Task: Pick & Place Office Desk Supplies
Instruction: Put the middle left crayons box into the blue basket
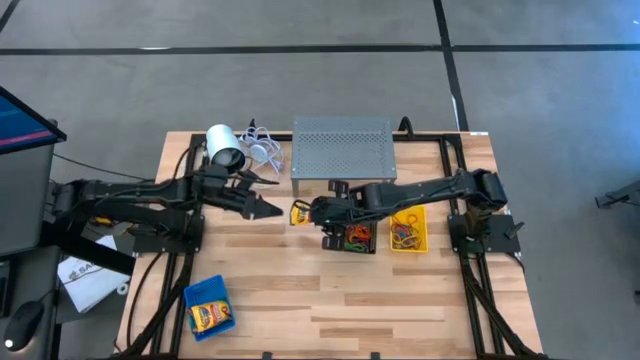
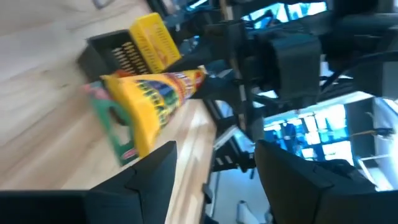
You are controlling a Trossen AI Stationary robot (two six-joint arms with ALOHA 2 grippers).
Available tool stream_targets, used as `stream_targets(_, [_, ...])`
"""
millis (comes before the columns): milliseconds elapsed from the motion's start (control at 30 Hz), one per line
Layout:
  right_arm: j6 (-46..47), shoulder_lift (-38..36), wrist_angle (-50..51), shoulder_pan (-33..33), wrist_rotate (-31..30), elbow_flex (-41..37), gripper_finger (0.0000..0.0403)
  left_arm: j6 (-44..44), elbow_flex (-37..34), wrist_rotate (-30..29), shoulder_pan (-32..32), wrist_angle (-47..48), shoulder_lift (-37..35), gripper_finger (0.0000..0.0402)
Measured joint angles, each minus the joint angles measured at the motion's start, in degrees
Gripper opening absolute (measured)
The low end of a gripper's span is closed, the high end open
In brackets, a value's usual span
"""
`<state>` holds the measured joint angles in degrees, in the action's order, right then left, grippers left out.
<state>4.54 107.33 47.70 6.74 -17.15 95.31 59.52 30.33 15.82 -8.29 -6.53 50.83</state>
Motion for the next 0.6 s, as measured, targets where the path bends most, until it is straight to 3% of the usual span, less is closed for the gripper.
stream_targets(600, [-0.52, 0.02, -0.37, 0.17, 0.04, 4.2, 0.0087, -2.06, -0.02, -0.78, -0.86, 2.78, 3.35, 0.0207])
